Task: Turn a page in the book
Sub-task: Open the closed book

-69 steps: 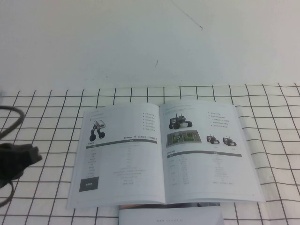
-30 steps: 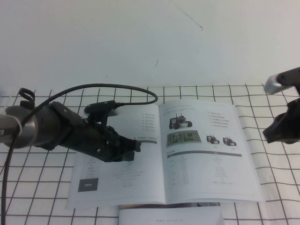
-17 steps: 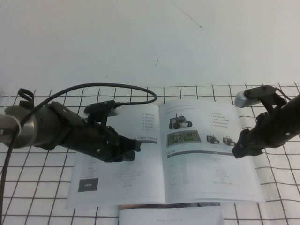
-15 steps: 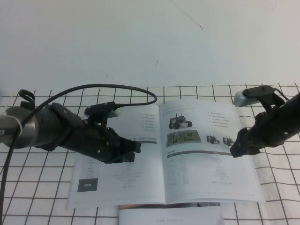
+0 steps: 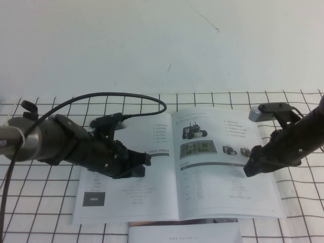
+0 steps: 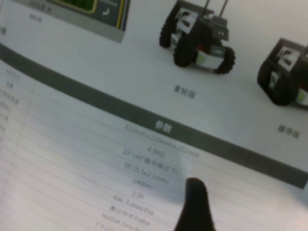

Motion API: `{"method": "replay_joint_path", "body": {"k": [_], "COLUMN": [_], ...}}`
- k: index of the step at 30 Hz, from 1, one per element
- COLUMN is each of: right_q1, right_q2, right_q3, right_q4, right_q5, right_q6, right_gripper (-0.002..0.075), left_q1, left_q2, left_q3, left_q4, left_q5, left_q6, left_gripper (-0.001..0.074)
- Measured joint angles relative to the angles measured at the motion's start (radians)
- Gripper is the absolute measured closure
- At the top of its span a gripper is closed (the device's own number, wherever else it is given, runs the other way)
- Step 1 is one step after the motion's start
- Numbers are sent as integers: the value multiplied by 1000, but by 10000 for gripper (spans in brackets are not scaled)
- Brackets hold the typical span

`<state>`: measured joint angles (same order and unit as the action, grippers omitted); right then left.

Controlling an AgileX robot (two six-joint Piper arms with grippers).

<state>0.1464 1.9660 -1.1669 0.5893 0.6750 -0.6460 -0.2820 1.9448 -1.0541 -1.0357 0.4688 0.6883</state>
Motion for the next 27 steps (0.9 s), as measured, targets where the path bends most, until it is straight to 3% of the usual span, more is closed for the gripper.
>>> {"method": "replay_joint_path", "body": {"k": [12,20,27], "right_q1": [0,-8,-10], "right_q2": [19,33,51], "right_q3": [-11,-20,-18], "right_q4": [-55,38,216], "right_q5": [-5,6,7], "right_q6": [68,65,-45], "right_gripper": [221,221,220], "left_q1": [0,0,0], "left_q2": [0,2,2], "left_q3": [0,0,0], "left_q4": [-9,-9,-9], "left_q5": [0,0,0], "left_q6": [-4,-4,-4], "left_gripper": [737,737,737]}}
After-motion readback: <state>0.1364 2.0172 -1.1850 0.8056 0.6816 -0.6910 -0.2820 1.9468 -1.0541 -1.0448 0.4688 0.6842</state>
